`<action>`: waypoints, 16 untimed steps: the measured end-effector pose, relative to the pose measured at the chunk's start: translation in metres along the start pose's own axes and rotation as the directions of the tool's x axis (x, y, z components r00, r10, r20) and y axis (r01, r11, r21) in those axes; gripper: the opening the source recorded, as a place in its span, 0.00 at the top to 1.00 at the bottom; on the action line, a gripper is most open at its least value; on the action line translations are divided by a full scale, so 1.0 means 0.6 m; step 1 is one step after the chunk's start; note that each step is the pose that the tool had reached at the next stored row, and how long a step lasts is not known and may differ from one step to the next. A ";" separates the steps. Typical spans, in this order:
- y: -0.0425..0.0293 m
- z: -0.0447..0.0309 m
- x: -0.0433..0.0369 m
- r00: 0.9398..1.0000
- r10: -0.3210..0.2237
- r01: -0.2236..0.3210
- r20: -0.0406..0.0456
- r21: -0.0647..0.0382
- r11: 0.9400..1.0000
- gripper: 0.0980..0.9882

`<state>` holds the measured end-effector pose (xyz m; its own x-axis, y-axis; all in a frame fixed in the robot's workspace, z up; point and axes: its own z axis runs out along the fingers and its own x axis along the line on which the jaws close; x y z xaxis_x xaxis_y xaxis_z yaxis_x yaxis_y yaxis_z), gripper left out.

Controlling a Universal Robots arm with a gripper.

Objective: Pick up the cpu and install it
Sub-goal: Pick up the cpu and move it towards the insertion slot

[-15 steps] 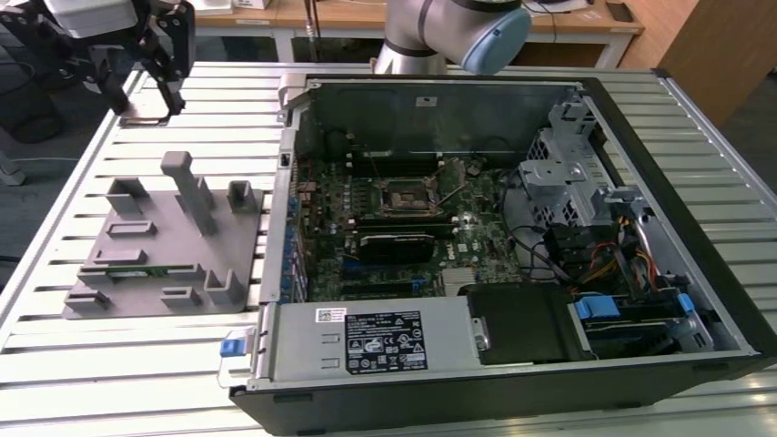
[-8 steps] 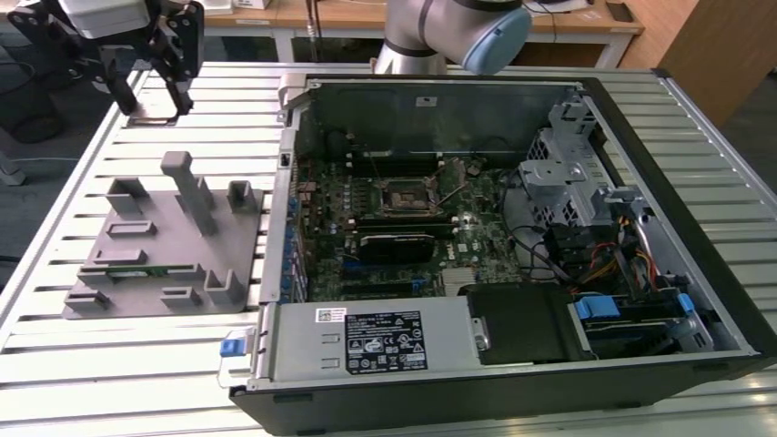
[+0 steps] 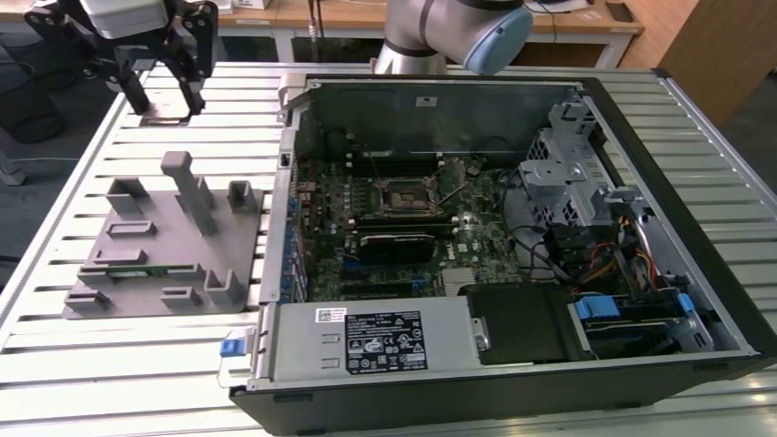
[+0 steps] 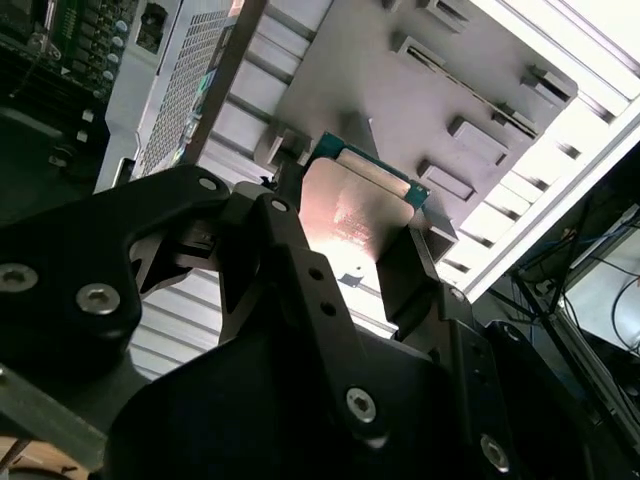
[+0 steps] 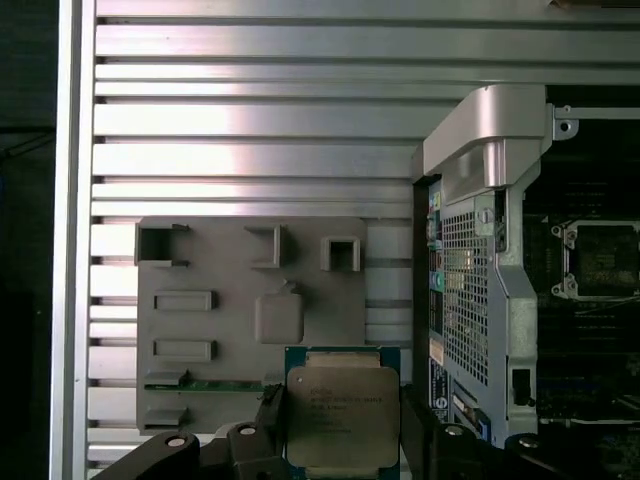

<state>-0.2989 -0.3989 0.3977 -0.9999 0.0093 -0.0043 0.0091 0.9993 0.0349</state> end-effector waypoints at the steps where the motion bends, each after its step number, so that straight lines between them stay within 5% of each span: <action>1: 0.000 0.000 -0.003 1.000 0.000 0.000 0.000 0.000 1.000 0.50; 8: 0.000 0.000 -0.034 1.000 0.000 0.000 0.000 0.000 1.000 0.50; 16: 0.001 0.002 -0.090 1.000 0.000 0.000 0.000 0.000 1.000 0.50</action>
<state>-0.2447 -0.3986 0.3966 -0.9999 0.0092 -0.0047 0.0090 0.9994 0.0349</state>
